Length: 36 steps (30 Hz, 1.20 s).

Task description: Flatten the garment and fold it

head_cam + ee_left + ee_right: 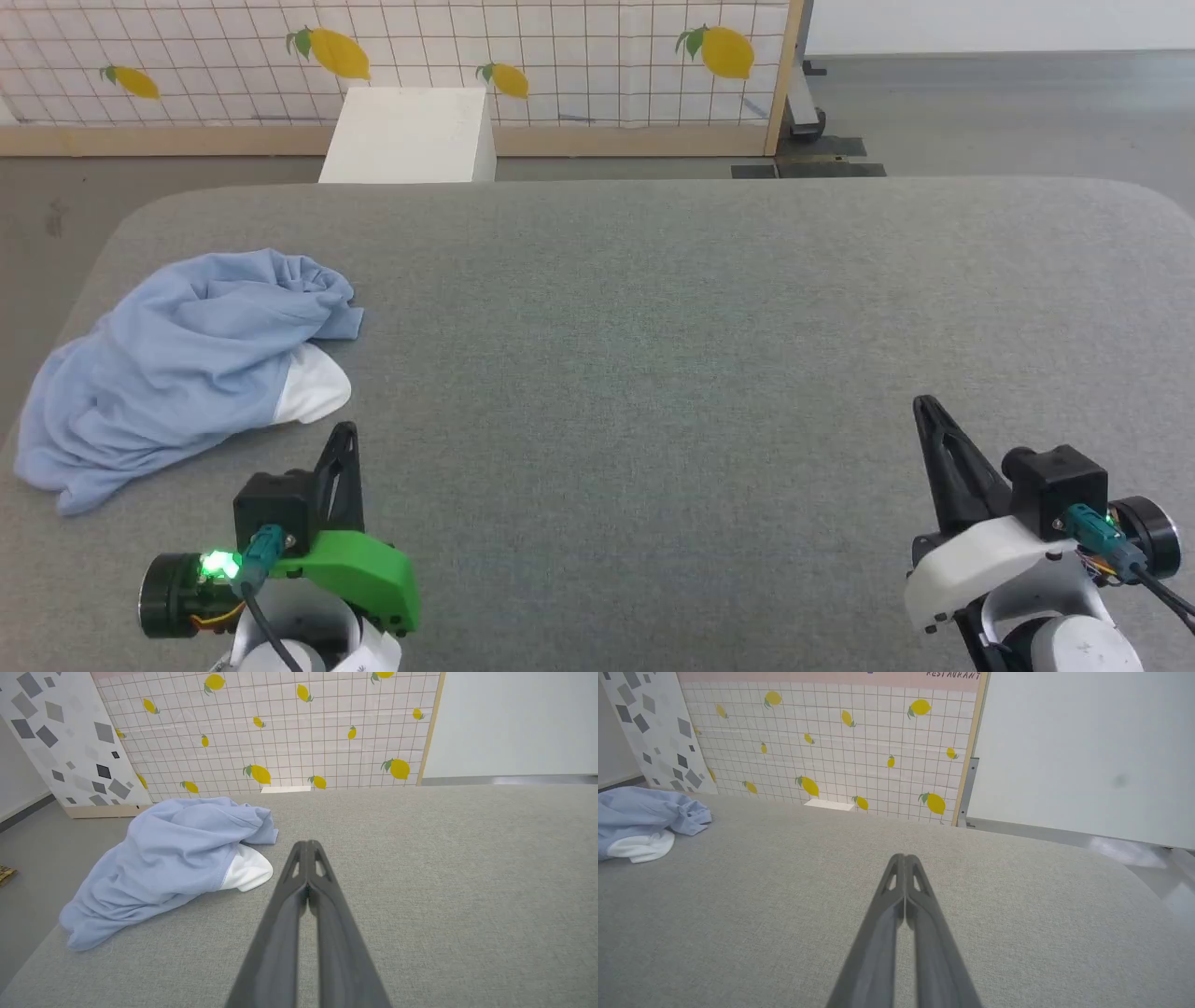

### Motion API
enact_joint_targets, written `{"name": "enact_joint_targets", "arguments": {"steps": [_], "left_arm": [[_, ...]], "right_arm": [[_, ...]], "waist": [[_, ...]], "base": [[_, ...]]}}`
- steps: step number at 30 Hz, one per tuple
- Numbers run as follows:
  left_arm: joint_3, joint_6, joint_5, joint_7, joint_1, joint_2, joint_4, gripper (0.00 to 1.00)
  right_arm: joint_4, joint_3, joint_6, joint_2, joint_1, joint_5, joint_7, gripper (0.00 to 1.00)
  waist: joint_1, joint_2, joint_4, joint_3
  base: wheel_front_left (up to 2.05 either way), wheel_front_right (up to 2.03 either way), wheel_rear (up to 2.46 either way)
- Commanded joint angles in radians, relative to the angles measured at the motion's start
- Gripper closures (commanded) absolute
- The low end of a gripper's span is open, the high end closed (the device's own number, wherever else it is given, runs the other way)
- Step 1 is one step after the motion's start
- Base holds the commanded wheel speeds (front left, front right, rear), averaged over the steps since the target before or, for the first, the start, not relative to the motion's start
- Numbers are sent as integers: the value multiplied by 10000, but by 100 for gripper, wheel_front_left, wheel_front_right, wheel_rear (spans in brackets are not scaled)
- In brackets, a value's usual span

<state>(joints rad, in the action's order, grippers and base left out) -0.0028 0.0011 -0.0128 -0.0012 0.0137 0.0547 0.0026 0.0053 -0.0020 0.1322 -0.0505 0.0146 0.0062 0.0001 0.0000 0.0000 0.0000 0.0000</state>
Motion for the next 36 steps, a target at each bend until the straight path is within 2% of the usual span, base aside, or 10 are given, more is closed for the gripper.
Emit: {"name": "enact_joint_targets", "arguments": {"steps": [1,24,25,36], "left_arm": [[28,-11,128,12,-137,-45,-26,100],[28,-11,128,12,-137,-45,-26,100],[-2,0,0,0,0,0,0,0],[-106,21,-139,-152,-39,-1,108,0]], "right_arm": [[-53,20,-15,3,-146,-62,-1,100],[-53,20,-15,3,-146,-62,-1,100],[0,0,0,0,0,0,0,0],[88,-70,-1,0,-93,196,-156,0]], "waist": [[0,0,0,0],[0,0,0,0],[0,0,0,0],[0,0,0,2]], "base": [[0,0,0],[0,0,0],[0,0,0],[0,0,0]]}}
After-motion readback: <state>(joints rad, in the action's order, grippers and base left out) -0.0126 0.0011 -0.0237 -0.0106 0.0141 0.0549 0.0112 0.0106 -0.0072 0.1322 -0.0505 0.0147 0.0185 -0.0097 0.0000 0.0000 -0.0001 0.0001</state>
